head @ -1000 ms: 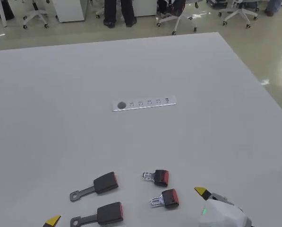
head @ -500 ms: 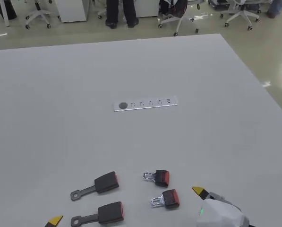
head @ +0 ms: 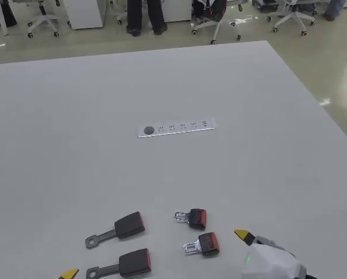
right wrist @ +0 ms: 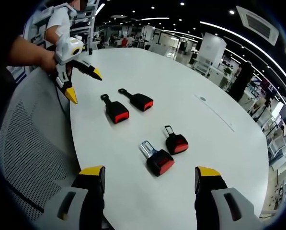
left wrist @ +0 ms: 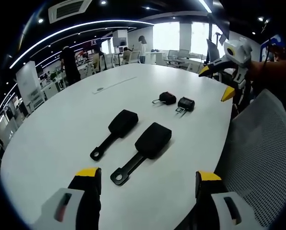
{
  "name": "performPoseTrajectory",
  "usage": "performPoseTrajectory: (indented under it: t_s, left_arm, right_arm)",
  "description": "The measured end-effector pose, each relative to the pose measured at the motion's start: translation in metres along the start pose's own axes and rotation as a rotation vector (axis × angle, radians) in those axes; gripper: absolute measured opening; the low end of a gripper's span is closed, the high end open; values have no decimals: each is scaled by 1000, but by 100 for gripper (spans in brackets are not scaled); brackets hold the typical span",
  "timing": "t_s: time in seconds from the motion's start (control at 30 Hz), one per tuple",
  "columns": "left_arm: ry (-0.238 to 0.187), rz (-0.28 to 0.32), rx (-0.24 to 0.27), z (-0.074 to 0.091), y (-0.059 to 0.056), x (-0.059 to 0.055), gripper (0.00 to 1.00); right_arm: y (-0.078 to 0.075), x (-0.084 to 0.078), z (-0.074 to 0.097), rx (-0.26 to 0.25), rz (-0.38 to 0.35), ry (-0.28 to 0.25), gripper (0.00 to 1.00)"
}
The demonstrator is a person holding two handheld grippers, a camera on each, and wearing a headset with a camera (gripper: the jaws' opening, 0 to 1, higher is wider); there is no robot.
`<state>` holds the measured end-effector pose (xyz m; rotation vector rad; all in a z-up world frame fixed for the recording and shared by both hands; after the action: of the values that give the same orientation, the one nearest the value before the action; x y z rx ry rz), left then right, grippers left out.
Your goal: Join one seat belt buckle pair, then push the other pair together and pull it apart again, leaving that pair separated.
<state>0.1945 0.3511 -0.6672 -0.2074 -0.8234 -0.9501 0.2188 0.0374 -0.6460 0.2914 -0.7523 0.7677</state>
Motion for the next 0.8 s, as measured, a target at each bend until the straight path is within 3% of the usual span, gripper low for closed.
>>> performPoseTrajectory:
  t_s: [0.53, 0.8]
  left_arm:
    - [4, -10, 2, -4, 7, -10, 83]
    - [10, -36, -26, -13, 6, 3, 81]
  right_arm:
    - [-1, -1, -5, 5, 19, 17, 76]
    - [-8, -1, -7, 2, 64, 34, 73]
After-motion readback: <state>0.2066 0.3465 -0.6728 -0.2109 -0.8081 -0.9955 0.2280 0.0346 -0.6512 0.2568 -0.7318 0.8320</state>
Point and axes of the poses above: the centre of the closed fingertips' face, and the gripper's own axes: z roughly backward along the fingers, y roughly to its left, x roughly out of its top, the point moved 6 cm from there along z, roughly backward along the fingers, and after that the axes turned 13 degrees about -z, right-handed, at the moved point
